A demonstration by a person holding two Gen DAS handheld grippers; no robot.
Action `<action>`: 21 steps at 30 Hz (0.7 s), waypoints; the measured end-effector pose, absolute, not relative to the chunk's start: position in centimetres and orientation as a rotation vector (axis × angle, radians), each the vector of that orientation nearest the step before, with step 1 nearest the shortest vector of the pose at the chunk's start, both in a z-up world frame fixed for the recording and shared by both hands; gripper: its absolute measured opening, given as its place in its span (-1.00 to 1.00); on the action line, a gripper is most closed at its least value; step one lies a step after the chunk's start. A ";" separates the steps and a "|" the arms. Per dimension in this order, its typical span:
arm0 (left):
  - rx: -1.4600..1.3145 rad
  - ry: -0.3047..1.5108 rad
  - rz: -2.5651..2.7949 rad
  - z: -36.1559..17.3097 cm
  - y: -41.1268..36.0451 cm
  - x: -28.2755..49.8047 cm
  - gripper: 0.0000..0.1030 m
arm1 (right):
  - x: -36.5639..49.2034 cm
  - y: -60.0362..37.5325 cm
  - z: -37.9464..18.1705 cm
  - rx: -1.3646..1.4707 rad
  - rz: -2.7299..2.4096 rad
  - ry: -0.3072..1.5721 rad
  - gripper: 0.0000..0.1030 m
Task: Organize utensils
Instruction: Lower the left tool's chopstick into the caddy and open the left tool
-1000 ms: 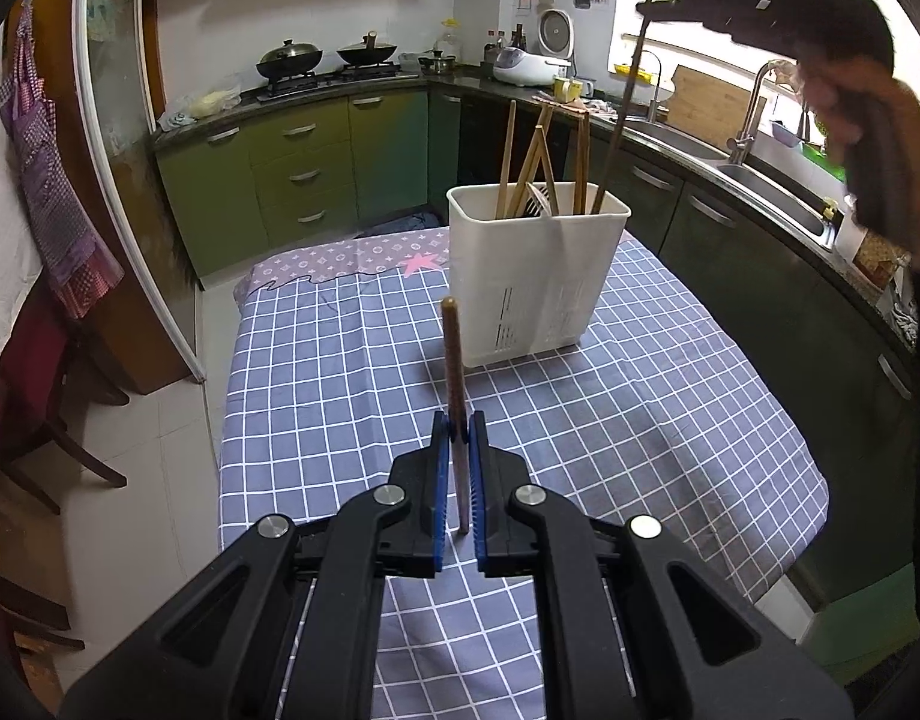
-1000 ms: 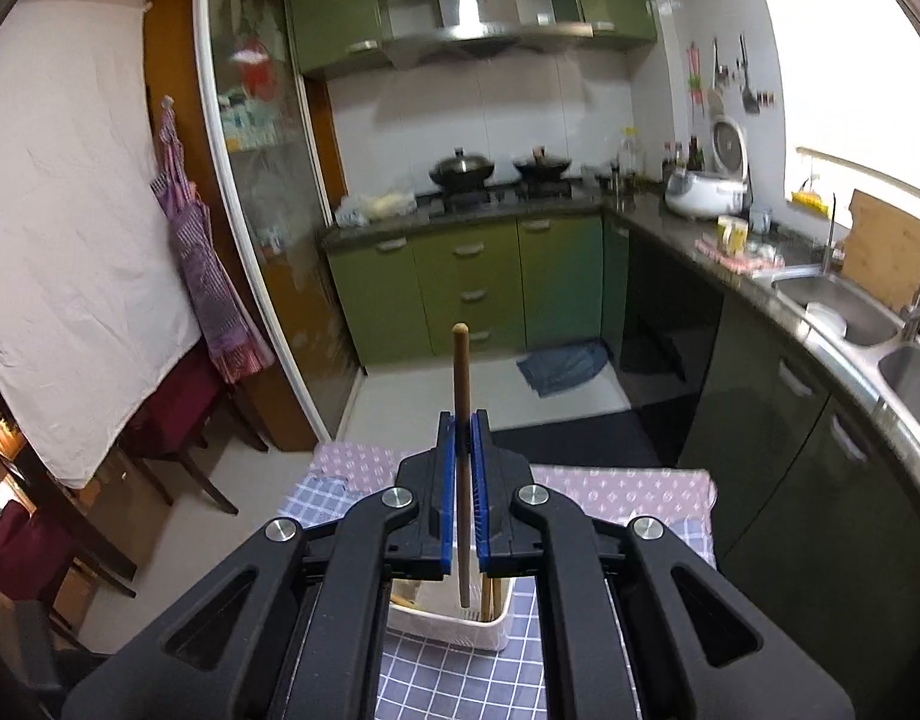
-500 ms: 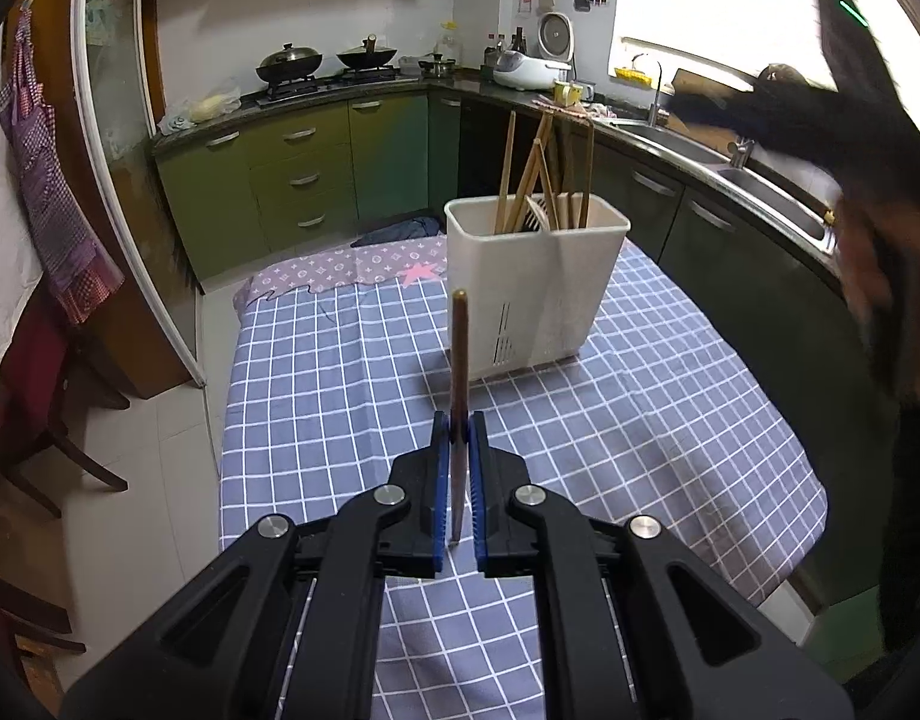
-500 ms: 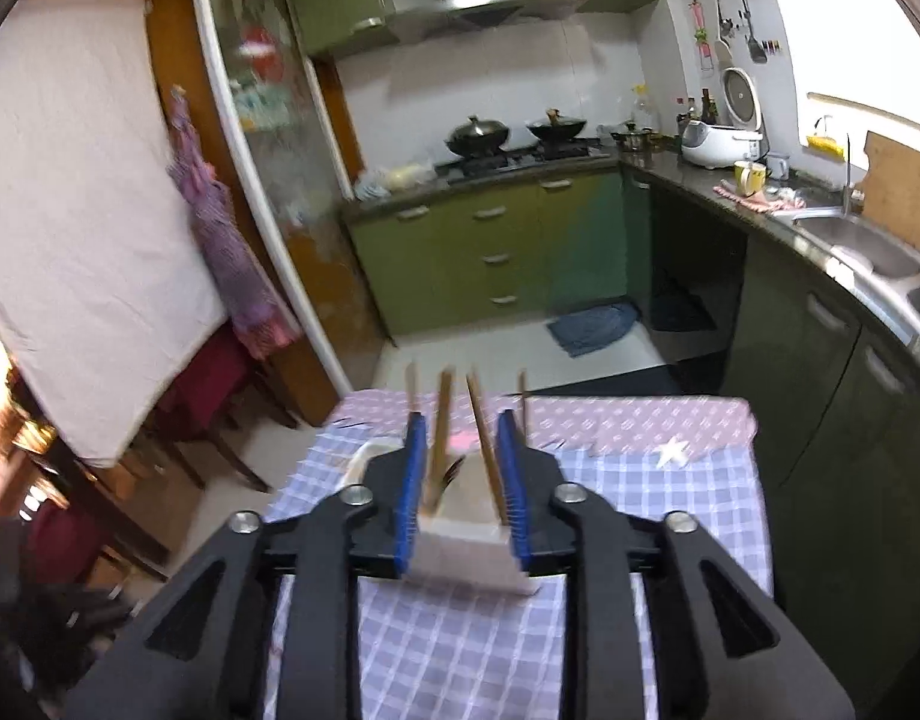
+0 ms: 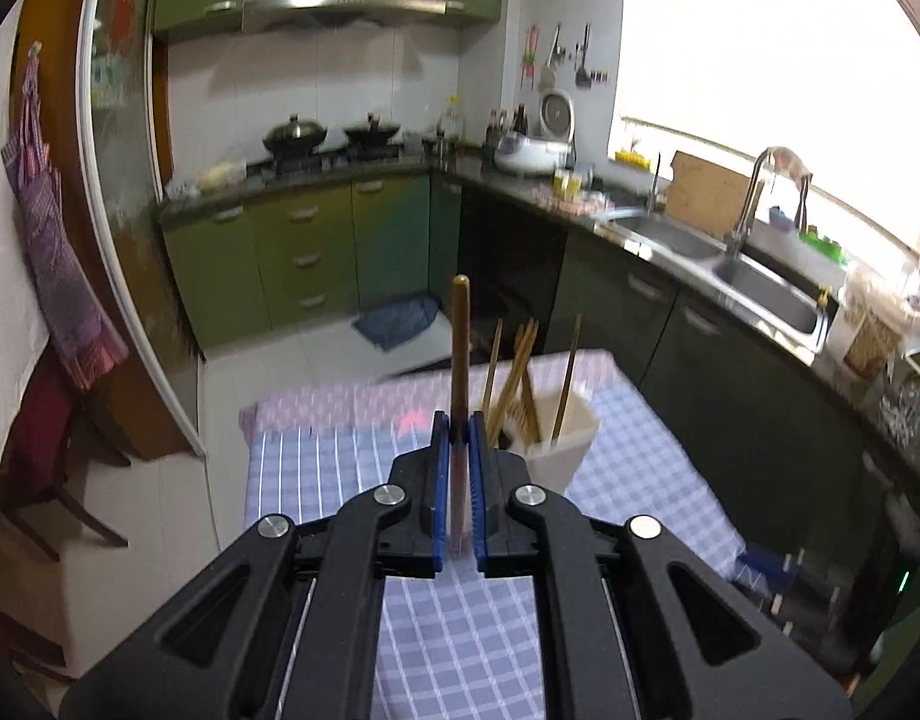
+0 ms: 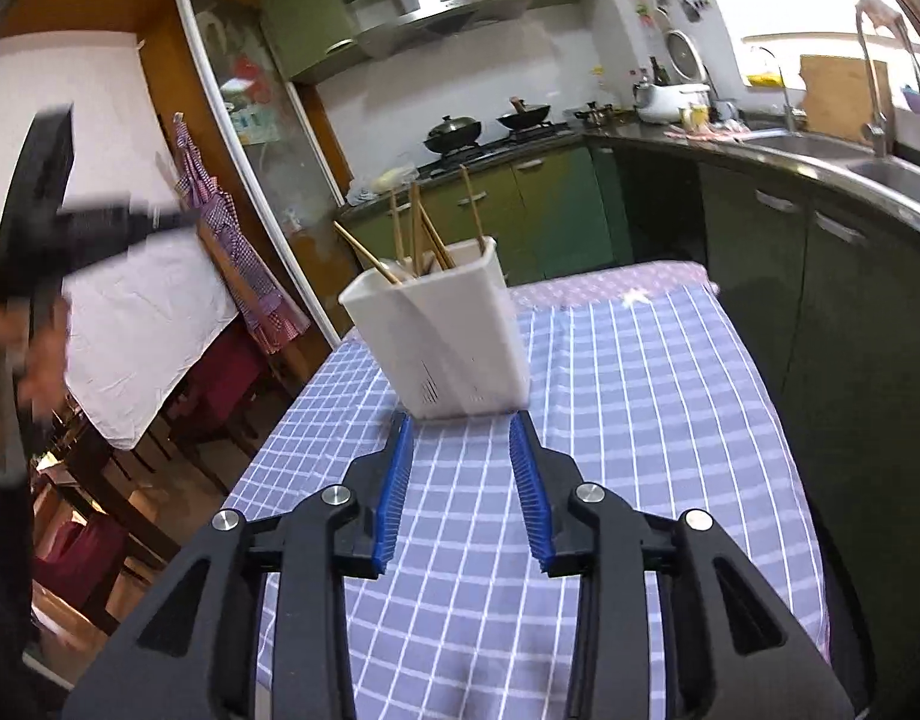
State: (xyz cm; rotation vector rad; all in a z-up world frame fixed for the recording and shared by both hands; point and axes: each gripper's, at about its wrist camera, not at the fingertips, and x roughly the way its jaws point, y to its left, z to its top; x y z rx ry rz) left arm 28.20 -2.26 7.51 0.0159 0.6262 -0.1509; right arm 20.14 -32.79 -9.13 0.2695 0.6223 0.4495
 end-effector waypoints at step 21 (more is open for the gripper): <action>0.025 0.712 -0.092 0.8 -4.8 37.0 -0.88 | 18.2 -35.8 -11.2 0.343 0.453 0.687 -0.17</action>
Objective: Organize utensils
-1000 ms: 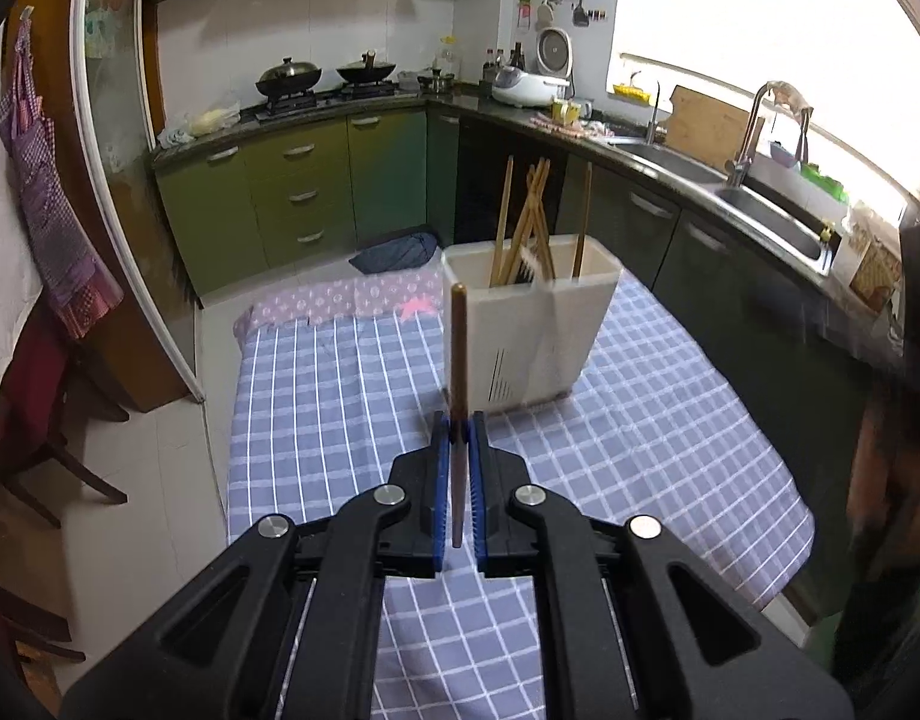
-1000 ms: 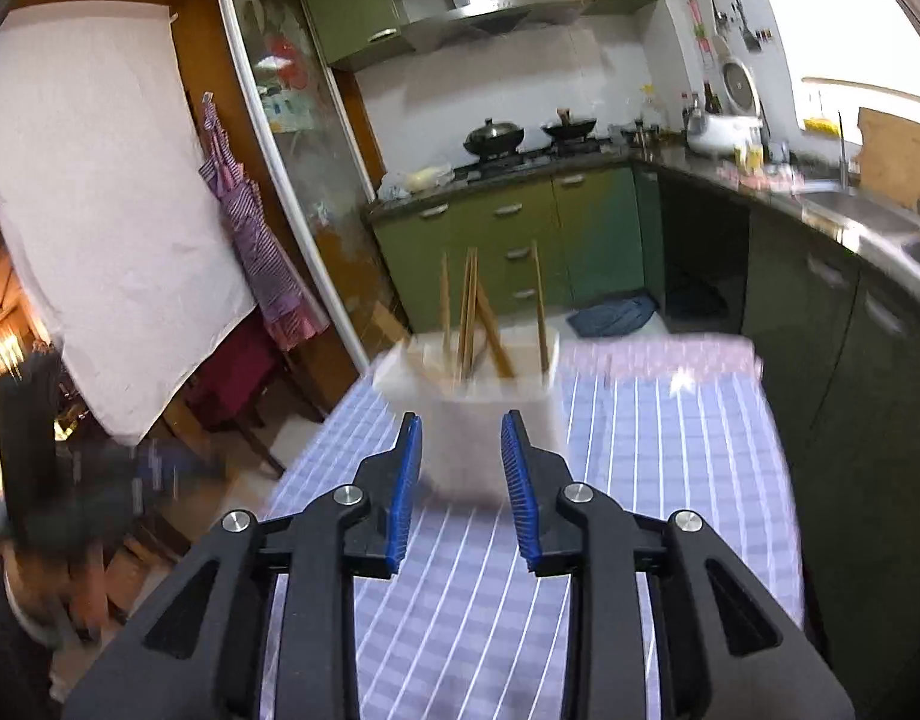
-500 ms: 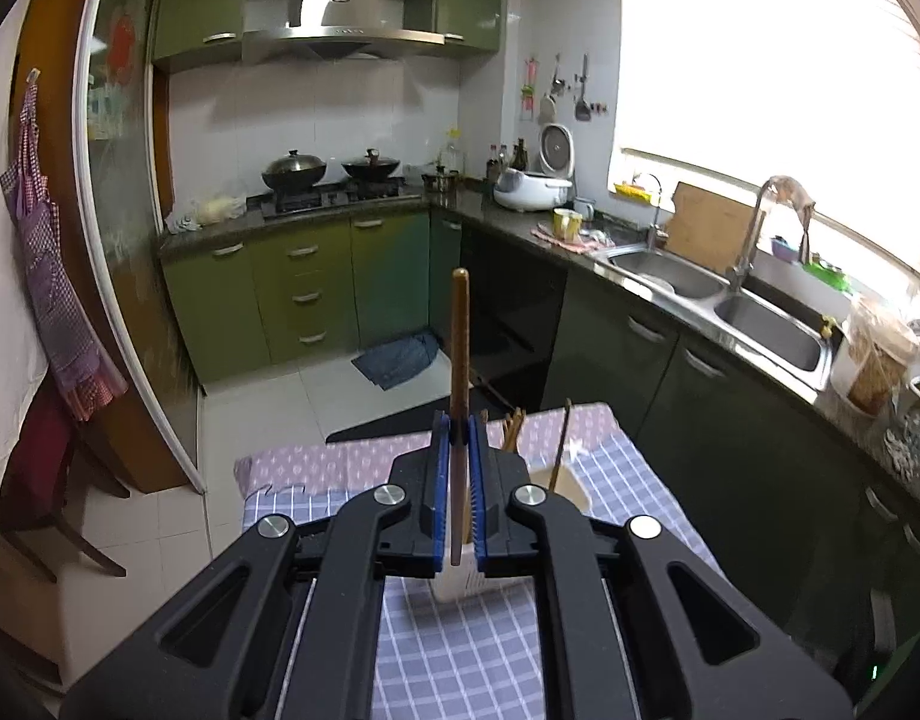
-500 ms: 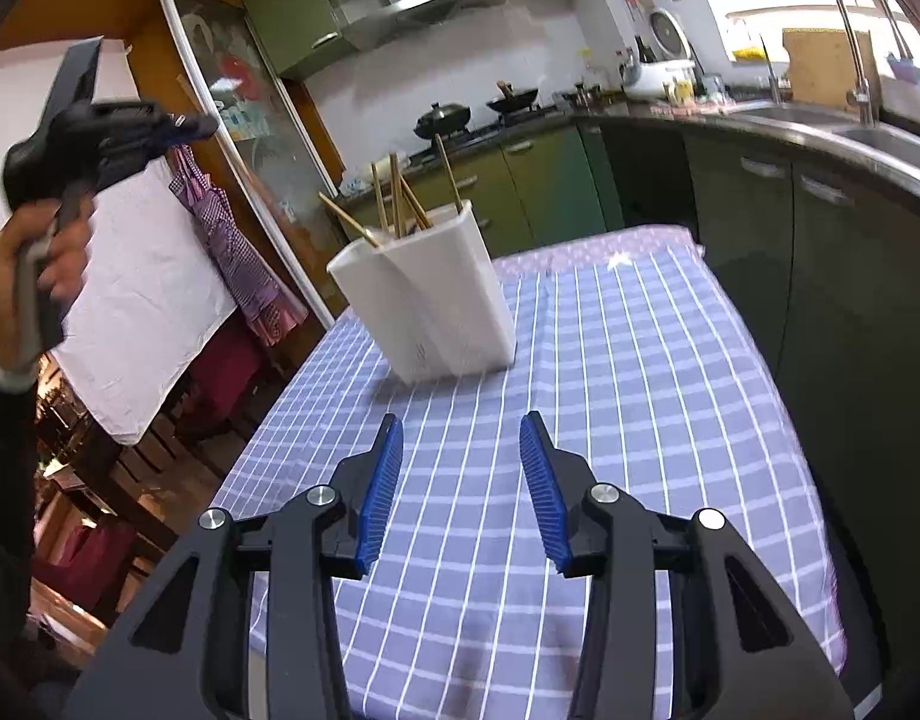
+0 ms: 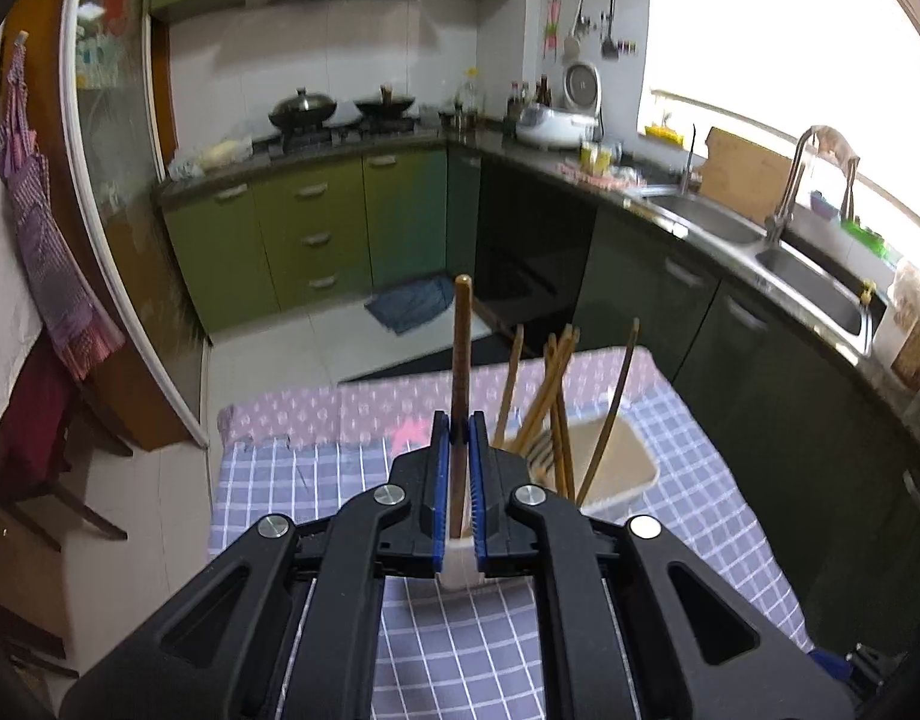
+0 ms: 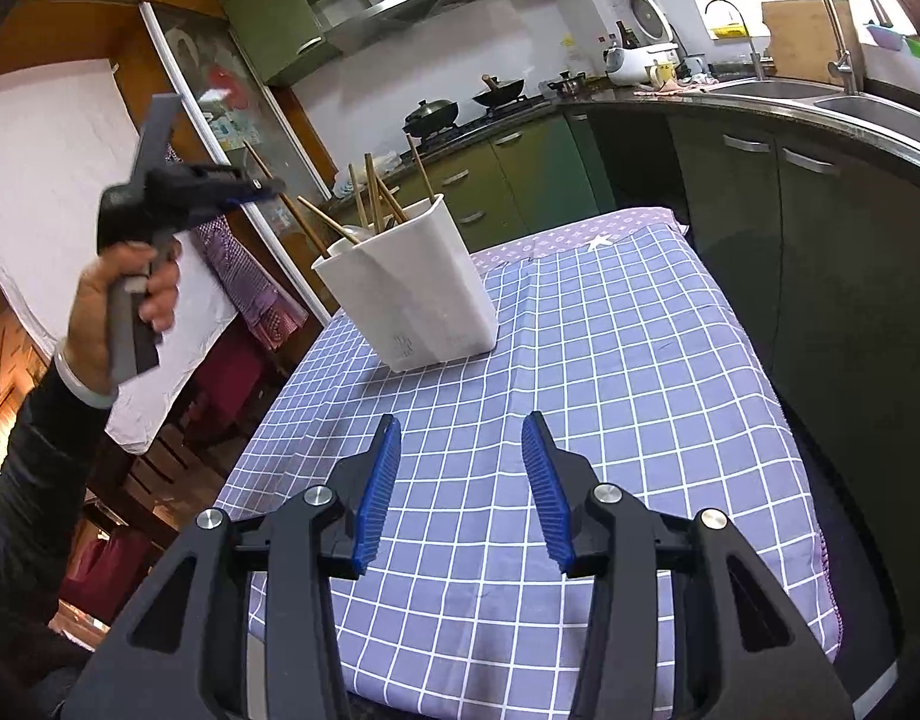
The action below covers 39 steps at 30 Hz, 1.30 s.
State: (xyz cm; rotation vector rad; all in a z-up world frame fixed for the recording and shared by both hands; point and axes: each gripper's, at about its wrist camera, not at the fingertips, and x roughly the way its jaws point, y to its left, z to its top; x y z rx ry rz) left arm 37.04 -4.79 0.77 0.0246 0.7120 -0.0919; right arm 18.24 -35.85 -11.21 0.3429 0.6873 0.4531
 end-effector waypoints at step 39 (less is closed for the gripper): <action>-0.084 0.526 -0.041 -4.0 -0.7 2.3 0.86 | 4.1 -33.8 -6.2 0.052 0.358 0.454 0.91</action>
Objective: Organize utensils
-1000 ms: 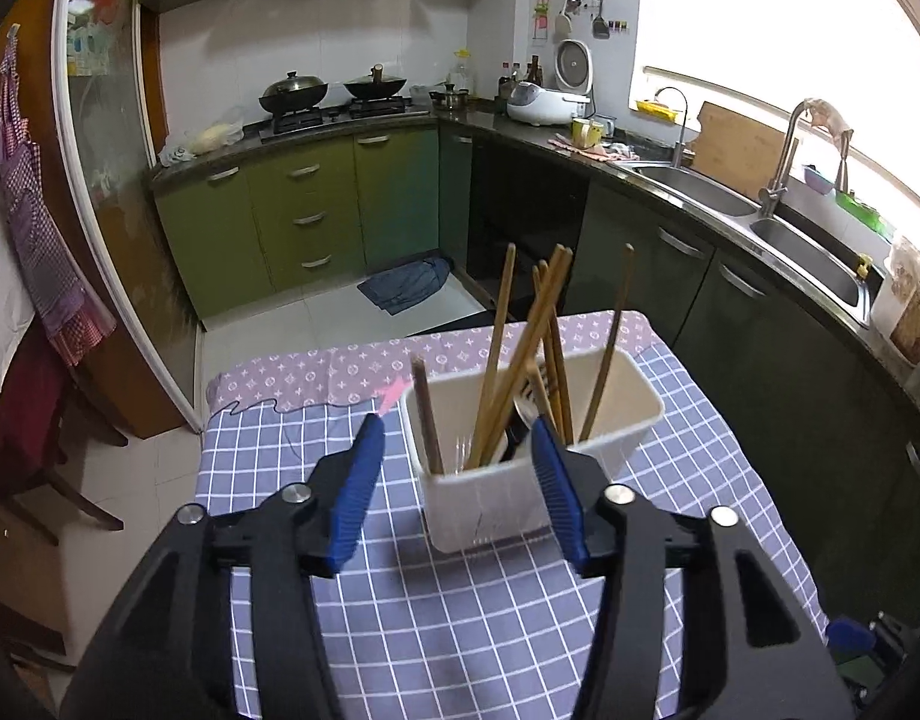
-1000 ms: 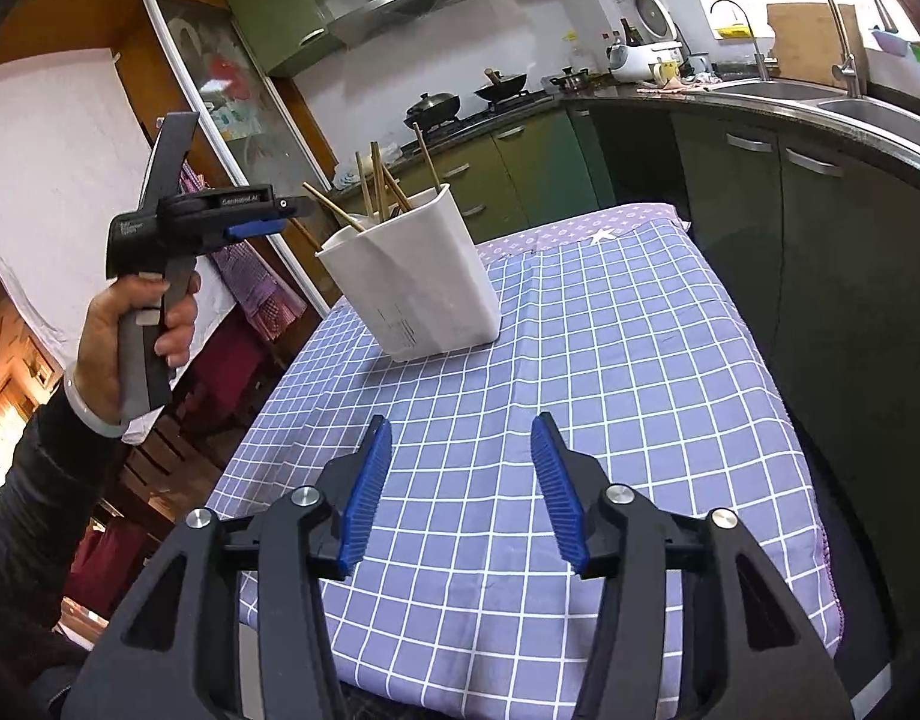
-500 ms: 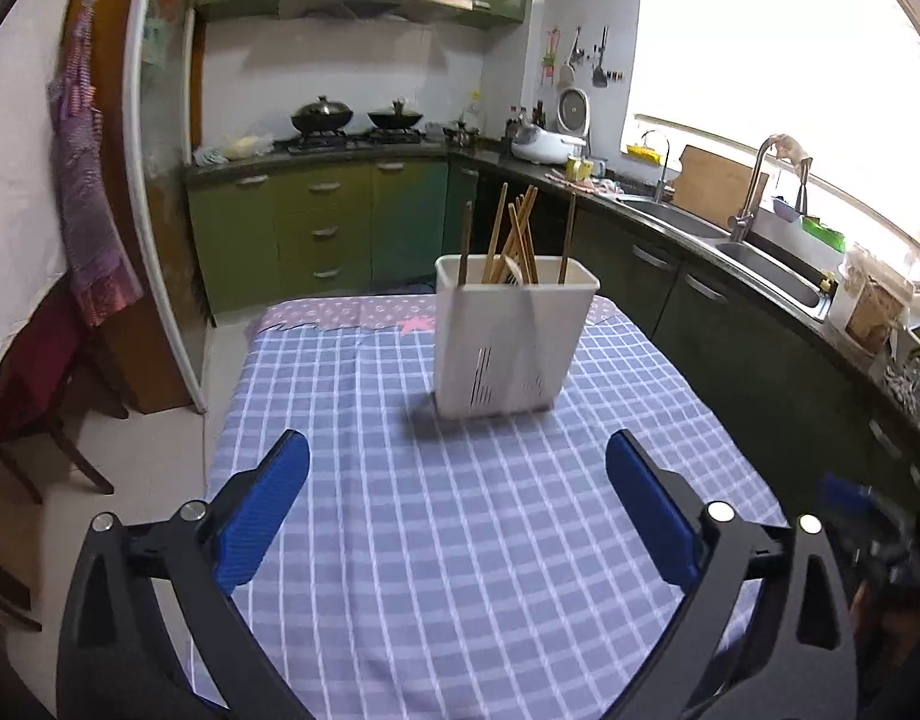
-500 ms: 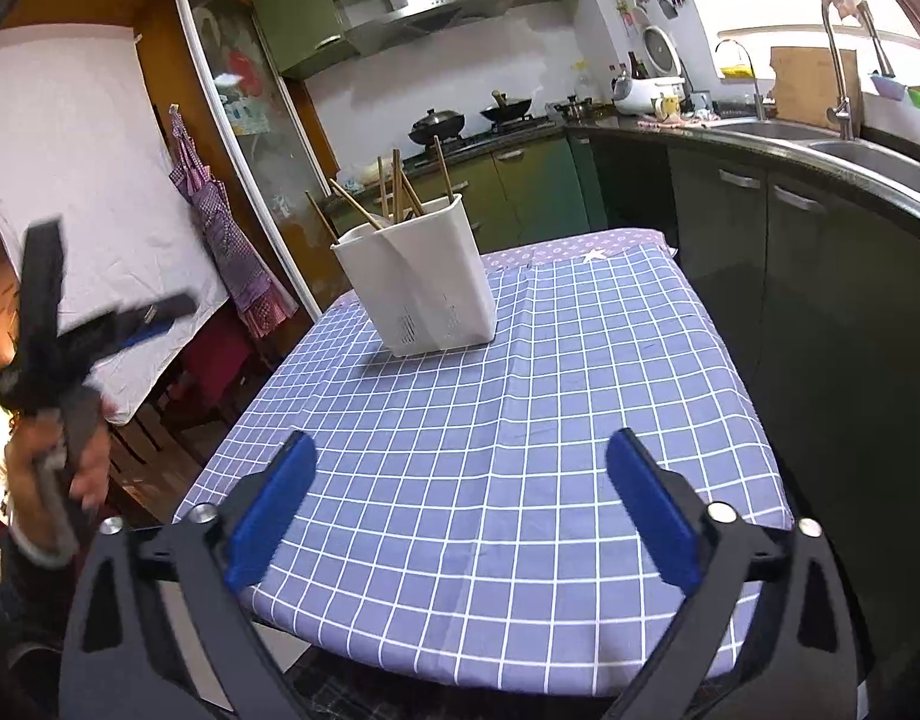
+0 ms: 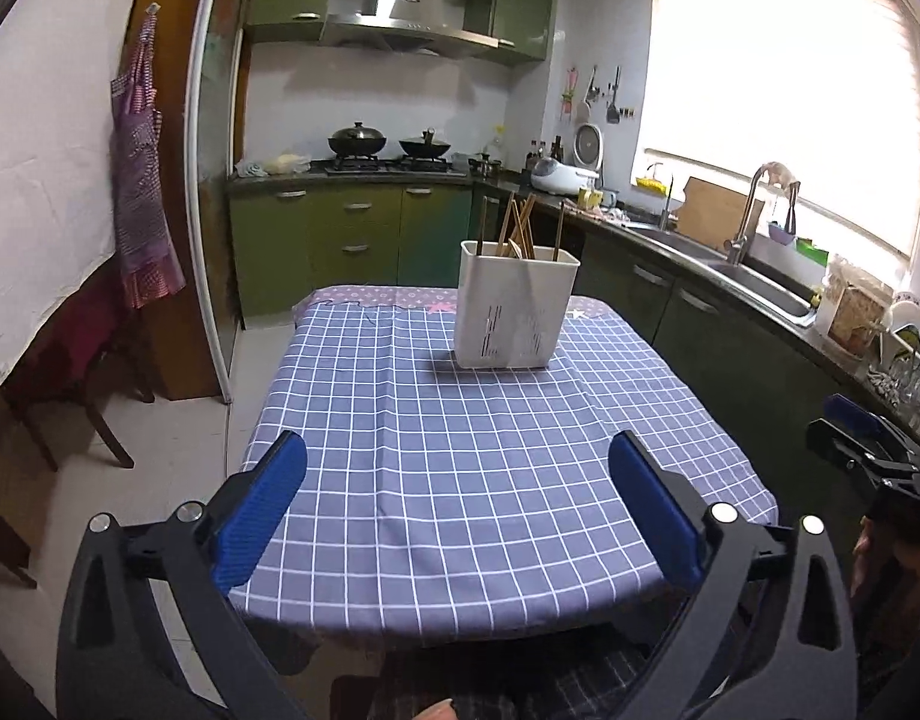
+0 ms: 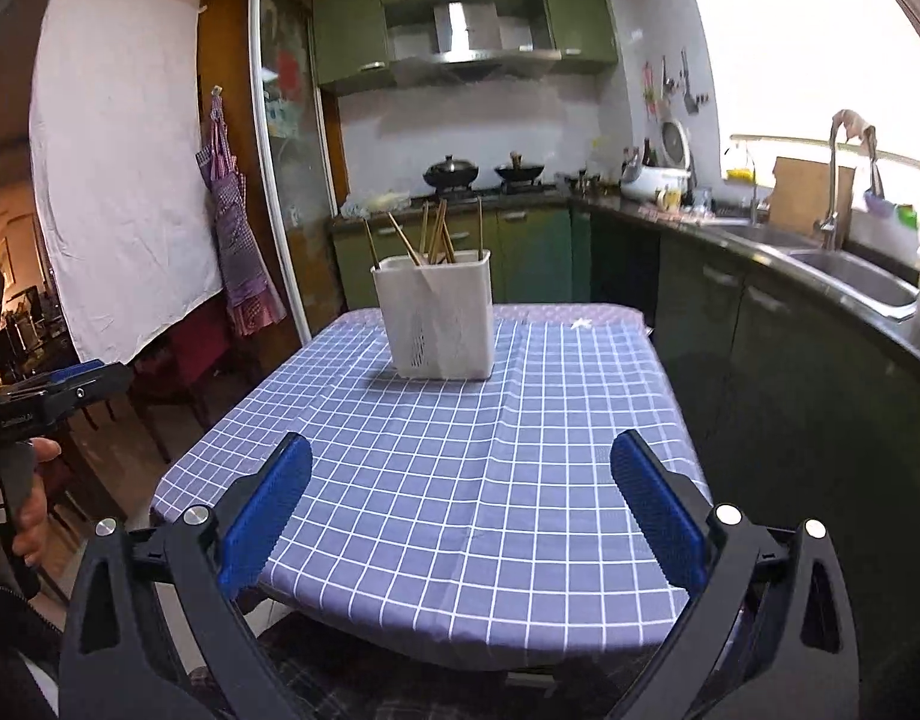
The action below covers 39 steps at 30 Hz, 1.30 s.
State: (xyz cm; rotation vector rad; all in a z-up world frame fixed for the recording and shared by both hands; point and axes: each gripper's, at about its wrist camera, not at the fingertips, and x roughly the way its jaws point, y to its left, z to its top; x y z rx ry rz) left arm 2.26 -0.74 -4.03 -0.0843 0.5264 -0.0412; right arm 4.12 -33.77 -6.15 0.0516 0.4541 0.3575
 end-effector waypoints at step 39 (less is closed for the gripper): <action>-0.091 0.539 -0.038 -5.1 -0.6 0.6 0.86 | 2.2 -31.0 -4.7 -0.036 0.345 0.423 0.91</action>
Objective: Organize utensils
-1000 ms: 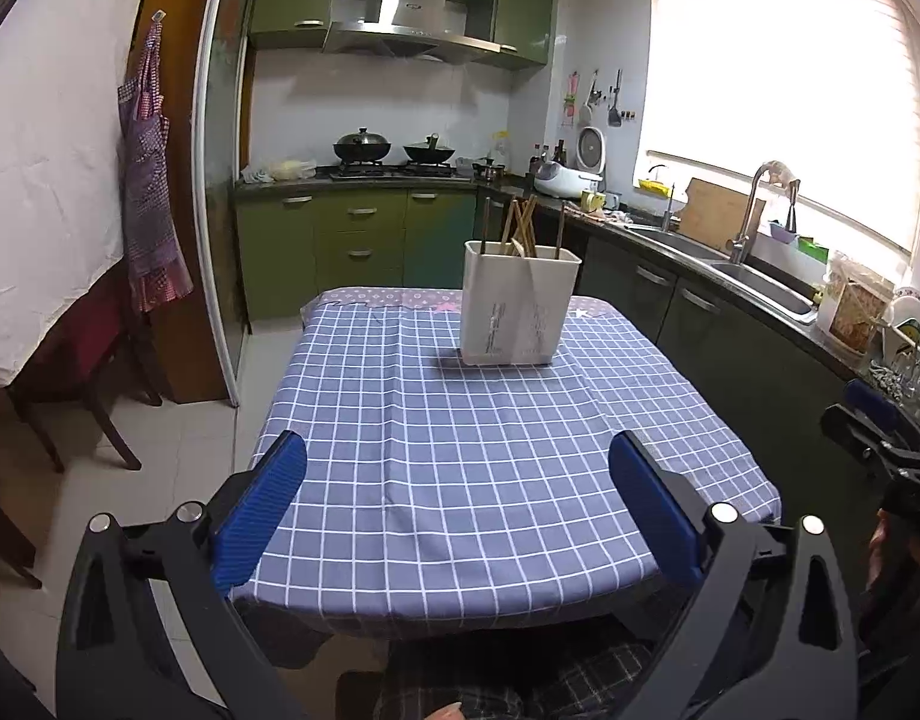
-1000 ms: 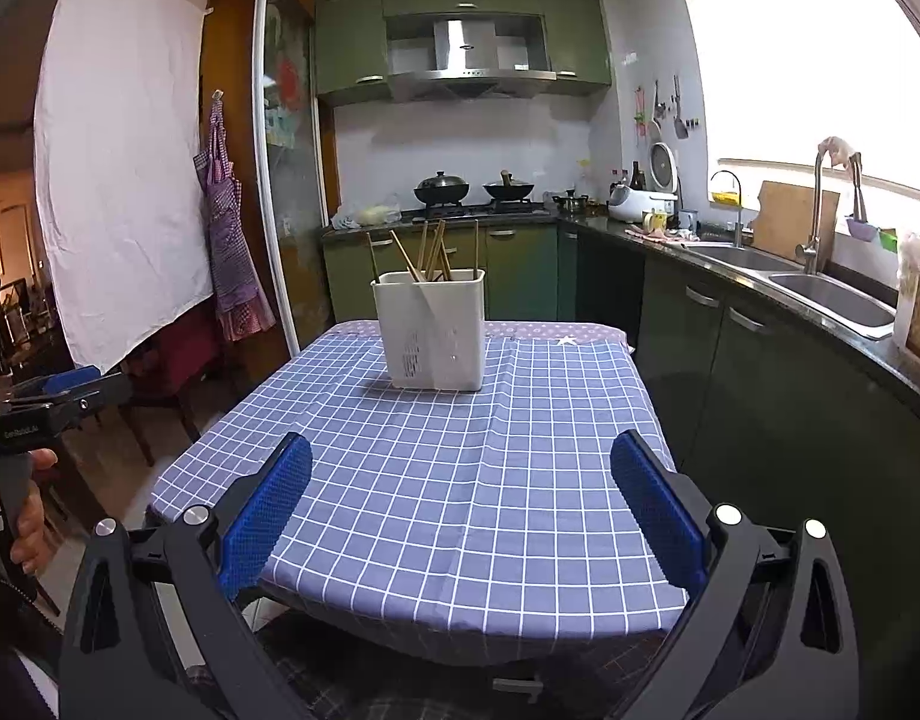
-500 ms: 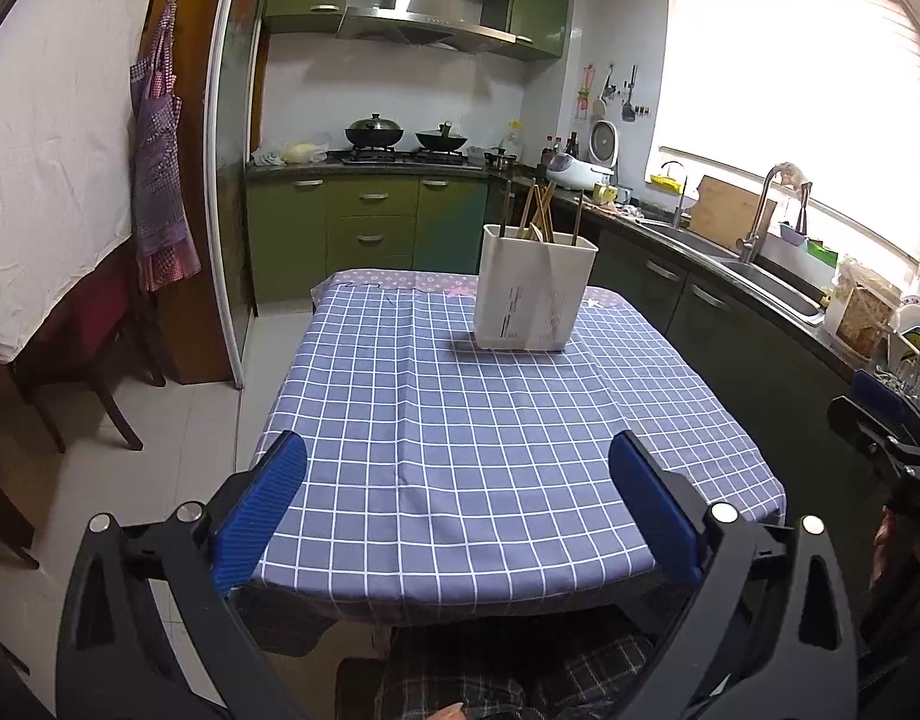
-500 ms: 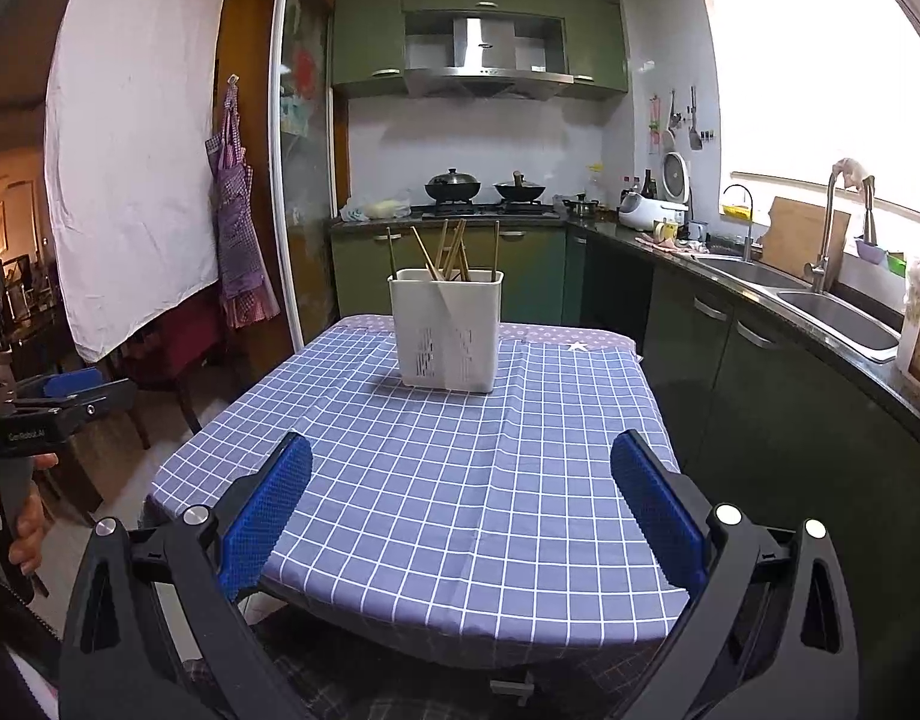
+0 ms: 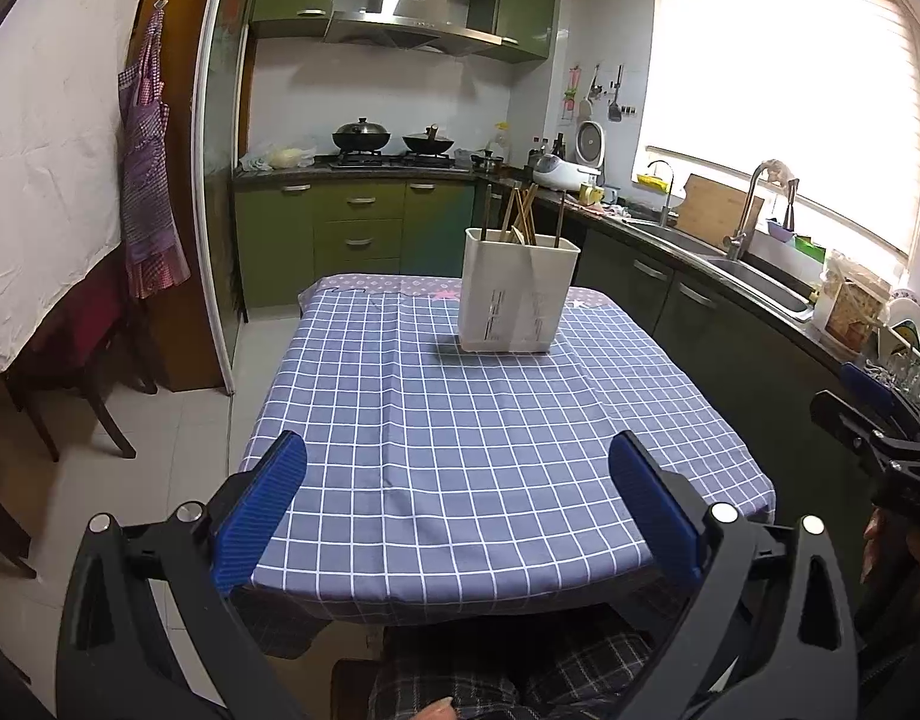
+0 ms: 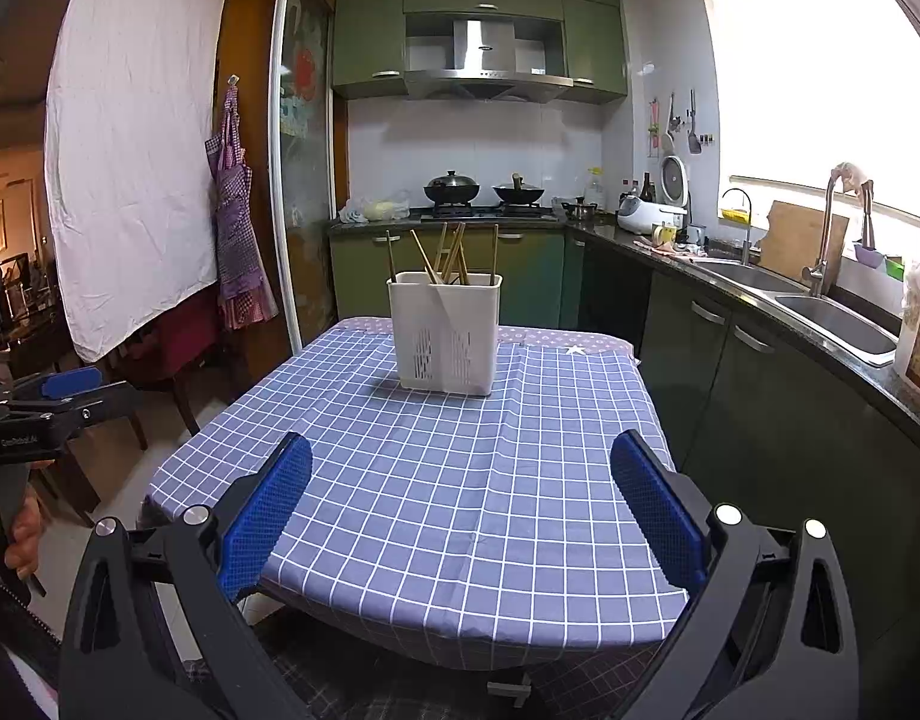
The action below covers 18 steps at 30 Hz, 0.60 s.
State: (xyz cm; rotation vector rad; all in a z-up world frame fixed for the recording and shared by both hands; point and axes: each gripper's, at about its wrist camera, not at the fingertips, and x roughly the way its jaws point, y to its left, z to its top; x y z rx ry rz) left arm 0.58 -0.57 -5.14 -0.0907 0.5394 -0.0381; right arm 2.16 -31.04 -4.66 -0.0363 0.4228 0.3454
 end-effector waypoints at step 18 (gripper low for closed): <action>-0.093 0.532 -0.053 -5.0 -0.9 0.3 0.86 | 2.1 -31.0 -4.6 -0.037 0.356 0.427 0.91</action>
